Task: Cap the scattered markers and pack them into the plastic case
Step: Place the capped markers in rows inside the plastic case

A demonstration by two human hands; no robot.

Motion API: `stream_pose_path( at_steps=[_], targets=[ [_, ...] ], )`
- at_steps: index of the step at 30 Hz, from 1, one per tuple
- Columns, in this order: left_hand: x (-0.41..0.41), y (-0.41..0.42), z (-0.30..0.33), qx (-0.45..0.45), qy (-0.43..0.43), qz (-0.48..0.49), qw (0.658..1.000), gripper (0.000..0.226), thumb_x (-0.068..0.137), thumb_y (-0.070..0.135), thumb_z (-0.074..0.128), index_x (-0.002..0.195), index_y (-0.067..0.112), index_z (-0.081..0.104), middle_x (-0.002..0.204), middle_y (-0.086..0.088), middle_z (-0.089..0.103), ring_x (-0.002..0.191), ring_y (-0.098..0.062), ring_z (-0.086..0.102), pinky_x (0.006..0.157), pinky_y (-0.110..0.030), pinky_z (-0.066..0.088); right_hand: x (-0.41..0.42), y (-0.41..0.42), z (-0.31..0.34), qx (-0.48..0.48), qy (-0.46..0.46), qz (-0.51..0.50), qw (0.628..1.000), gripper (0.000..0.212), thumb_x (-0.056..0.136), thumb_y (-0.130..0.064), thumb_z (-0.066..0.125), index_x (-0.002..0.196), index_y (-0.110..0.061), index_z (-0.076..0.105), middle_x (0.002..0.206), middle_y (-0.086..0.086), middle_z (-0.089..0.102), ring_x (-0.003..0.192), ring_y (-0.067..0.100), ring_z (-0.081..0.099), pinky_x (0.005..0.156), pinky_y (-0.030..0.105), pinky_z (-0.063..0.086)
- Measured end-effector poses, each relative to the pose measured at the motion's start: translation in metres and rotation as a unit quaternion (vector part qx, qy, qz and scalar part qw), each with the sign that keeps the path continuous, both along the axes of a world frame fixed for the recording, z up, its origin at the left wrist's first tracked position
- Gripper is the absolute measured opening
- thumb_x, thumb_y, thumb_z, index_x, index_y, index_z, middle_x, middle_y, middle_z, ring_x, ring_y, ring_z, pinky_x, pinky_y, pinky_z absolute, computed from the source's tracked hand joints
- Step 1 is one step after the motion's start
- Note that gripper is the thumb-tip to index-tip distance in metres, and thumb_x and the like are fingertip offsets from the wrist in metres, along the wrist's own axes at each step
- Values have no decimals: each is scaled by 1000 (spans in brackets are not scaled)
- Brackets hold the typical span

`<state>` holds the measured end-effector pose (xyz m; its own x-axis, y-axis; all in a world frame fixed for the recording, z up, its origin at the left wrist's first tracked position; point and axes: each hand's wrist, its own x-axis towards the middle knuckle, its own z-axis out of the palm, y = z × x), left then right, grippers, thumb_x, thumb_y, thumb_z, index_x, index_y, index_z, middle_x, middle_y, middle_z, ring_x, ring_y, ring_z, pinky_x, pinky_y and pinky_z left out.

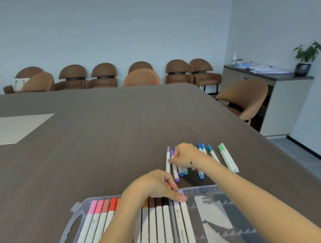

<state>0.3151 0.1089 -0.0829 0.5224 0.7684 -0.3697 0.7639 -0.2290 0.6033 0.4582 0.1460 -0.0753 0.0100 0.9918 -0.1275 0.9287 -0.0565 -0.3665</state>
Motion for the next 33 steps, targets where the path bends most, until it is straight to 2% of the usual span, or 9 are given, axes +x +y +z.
stream_pose_path(
  at_steps=[3, 9, 12, 15, 20, 24, 27, 30, 33],
  targets=[
    [1, 1, -2, -11, -12, 5, 1000, 24, 71, 46, 77, 75, 30, 60, 73, 14, 52, 71, -5, 49, 70, -21, 40, -10, 19, -5, -11, -29, -15, 999, 40, 93, -39, 50, 62, -16, 38, 62, 1, 40, 54, 10, 41, 50, 17, 30],
    [-2, 3, -2, -14, -17, -11, 1000, 25, 71, 51, 75, 78, 30, 62, 79, 14, 56, 76, -6, 52, 72, -21, 41, -5, 20, -1, -60, 7, -41, 997, 29, 96, -27, 48, 71, -12, 44, 68, 2, 40, 58, 10, 41, 51, 16, 33],
    [-4, 3, -3, -18, -22, 4, 1000, 26, 73, 54, 72, 79, 29, 65, 82, 13, 60, 82, -6, 56, 76, -21, 44, 0, 16, -3, -50, 5, -46, 998, 36, 99, -29, 42, 66, -13, 39, 66, 3, 37, 57, 10, 38, 51, 15, 31],
    [0, 0, -3, -16, -10, 20, 1000, 27, 72, 53, 73, 76, 28, 64, 81, 14, 60, 83, -5, 55, 77, -22, 44, 1, 14, 1, -61, -13, -31, 998, 37, 96, -30, 45, 64, -13, 39, 64, 2, 34, 56, 10, 37, 52, 16, 31],
    [7, -2, -2, -14, 11, 56, 998, 22, 70, 44, 79, 68, 27, 64, 92, 12, 63, 100, -11, 58, 87, -27, 45, -13, 22, -3, -67, -74, 5, 995, 34, 87, -36, 56, 64, -15, 42, 65, 2, 43, 58, 13, 43, 65, 25, 41],
    [4, -5, 2, -18, 3, 43, 999, 20, 73, 44, 76, 73, 26, 67, 95, 12, 63, 102, -10, 56, 92, -29, 45, -3, 7, 27, -1, 29, -4, 1000, 39, 91, -35, 49, 61, -13, 36, 62, 1, 34, 55, 11, 35, 55, 22, 32],
    [-14, -4, 11, -21, -2, 7, 1000, 17, 78, 41, 73, 86, 26, 73, 93, 14, 68, 97, -6, 61, 92, -27, 48, 20, -34, 51, 22, 111, -9, 993, 39, 88, -36, 48, 62, -10, 36, 58, 2, 34, 52, 13, 33, 58, 27, 32],
    [-37, 5, 17, 48, 4, 53, 997, 14, 85, 35, 66, 94, 26, 72, 91, 16, 67, 90, -1, 59, 86, -24, 47, 31, -89, 43, -69, 127, 4, 990, 34, 89, -35, 46, 65, -12, 51, 57, -2, 52, 52, 11, 44, 59, 22, 41],
    [-45, 15, 11, 128, -43, 153, 979, 11, 92, 28, 57, 95, 24, 66, 96, 9, 65, 86, -3, 57, 79, -22, 44, 26, -125, 20, -142, 148, 18, 979, 34, 91, -32, 48, 62, -14, 54, 59, -3, 54, 50, 5, 46, 60, 14, 41]
  ],
)
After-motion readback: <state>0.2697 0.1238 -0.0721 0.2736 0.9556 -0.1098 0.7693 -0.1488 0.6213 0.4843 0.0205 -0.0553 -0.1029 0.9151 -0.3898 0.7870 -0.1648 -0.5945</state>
